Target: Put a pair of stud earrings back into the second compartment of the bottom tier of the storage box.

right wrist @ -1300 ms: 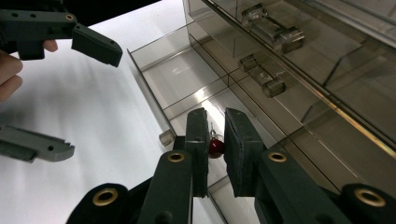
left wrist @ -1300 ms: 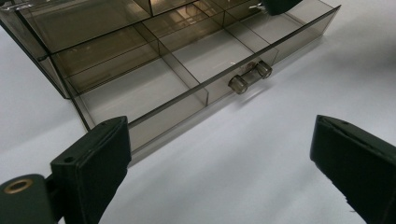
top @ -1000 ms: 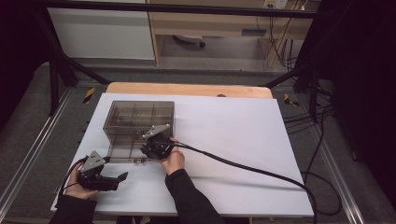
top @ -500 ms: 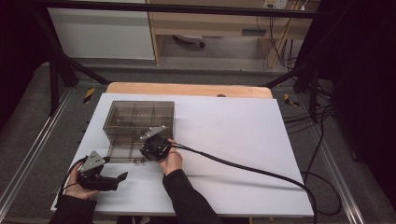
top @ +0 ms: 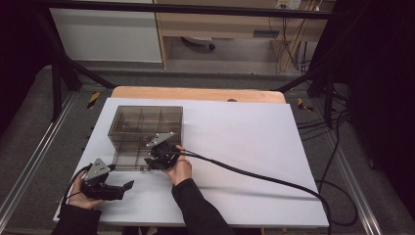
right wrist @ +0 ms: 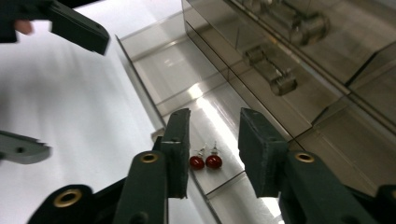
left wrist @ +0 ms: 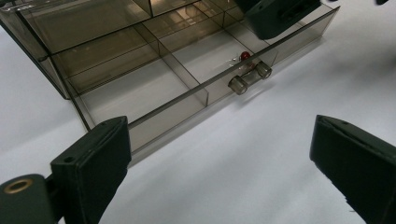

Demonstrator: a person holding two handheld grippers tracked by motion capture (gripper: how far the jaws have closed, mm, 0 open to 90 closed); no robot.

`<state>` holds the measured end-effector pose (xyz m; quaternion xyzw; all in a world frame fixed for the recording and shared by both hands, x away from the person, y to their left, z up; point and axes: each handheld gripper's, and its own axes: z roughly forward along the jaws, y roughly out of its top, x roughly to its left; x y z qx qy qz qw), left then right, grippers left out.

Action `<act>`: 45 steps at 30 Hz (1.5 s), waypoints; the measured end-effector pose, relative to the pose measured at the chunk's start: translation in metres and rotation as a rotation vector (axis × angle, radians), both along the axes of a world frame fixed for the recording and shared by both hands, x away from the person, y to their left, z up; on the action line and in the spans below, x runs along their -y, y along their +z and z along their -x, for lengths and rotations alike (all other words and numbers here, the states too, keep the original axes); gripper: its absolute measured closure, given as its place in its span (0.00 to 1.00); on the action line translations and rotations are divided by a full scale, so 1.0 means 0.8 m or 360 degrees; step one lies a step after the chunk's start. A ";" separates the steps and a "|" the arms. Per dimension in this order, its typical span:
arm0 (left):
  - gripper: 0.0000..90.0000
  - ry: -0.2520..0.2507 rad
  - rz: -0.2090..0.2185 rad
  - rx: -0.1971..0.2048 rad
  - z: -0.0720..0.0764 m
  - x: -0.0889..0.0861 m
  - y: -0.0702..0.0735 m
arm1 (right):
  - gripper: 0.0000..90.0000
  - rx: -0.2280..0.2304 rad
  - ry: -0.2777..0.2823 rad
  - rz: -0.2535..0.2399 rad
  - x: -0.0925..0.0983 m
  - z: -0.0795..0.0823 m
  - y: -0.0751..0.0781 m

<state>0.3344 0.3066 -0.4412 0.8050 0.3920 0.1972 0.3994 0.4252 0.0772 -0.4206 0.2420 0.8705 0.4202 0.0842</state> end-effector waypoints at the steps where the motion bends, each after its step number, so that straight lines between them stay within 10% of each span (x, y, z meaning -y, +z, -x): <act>1: 0.06 0.0000 0.0001 0.0000 0.000 0.000 0.000 | 0.68 0.0005 0.0001 -0.0008 0.000 0.001 0.003; 21: 0.06 -0.0001 -0.0001 0.0000 0.000 0.001 0.000 | 0.34 0.0063 -0.0029 -0.0055 0.044 0.028 0.042; 45: 0.06 0.0000 0.0000 -0.0001 0.000 0.001 0.000 | 0.00 0.0083 -0.0282 -0.0009 0.129 0.035 0.052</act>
